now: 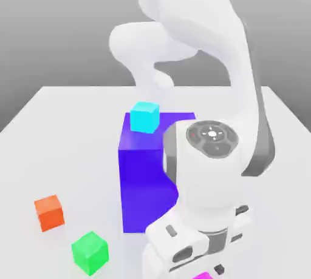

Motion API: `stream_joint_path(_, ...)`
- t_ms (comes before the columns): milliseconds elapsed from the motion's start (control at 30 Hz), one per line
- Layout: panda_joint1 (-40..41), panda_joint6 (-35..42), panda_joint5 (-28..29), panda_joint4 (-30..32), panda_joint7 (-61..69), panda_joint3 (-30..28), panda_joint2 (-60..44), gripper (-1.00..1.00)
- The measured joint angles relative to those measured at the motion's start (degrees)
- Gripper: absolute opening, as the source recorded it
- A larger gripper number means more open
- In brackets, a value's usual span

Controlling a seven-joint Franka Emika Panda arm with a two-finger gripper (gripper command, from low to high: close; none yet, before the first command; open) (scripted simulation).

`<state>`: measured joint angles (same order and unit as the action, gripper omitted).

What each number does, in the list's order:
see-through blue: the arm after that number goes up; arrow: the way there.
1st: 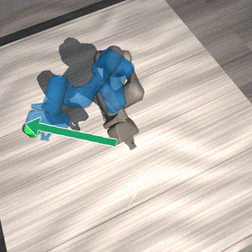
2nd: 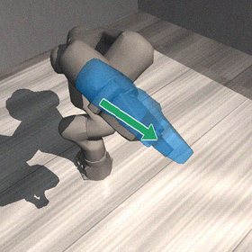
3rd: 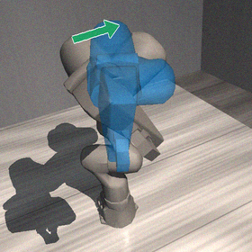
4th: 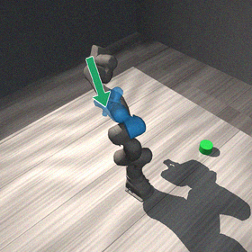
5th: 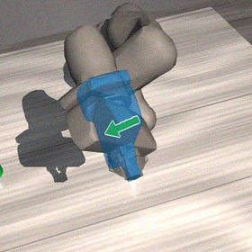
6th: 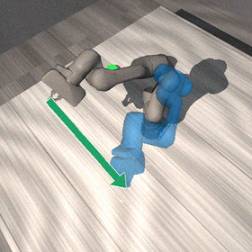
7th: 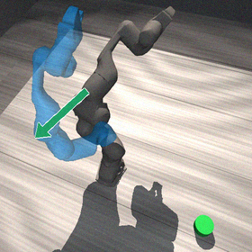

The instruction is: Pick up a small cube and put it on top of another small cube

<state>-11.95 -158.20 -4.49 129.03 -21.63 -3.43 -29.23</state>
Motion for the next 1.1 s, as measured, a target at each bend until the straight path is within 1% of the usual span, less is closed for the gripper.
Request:
stream_joint_path(167,0.1,-0.2,0.0,-0.1,0.0,0.1,-0.4,-1.00)
stream_joint_path(300,-0.5,5.2,1.0,1.5,-0.6,-0.8,6.6,-1.00)
stream_joint_path(533,10.5,8.6,1.5,12.0,13.8,-8.9,20.4,-1.00)
stream_joint_path(600,12.7,6.8,0.2,13.4,17.5,-9.9,20.0,-1.00)
stream_joint_path(700,14.6,1.9,-2.8,13.6,20.4,-8.5,15.1,-1.00)
stream_joint_path(733,15.1,0.6,-3.6,13.5,21.1,-7.9,13.6,1.00)
stream_joint_path(933,15.3,-0.2,-4.0,13.5,21.4,-7.7,12.8,1.00)
stream_joint_path(1000,15.0,1.5,-2.9,13.6,20.6,-8.2,14.8,1.00)
stream_joint_path(1100,14.4,6.4,0.2,13.9,18.3,-9.4,20.2,1.00)
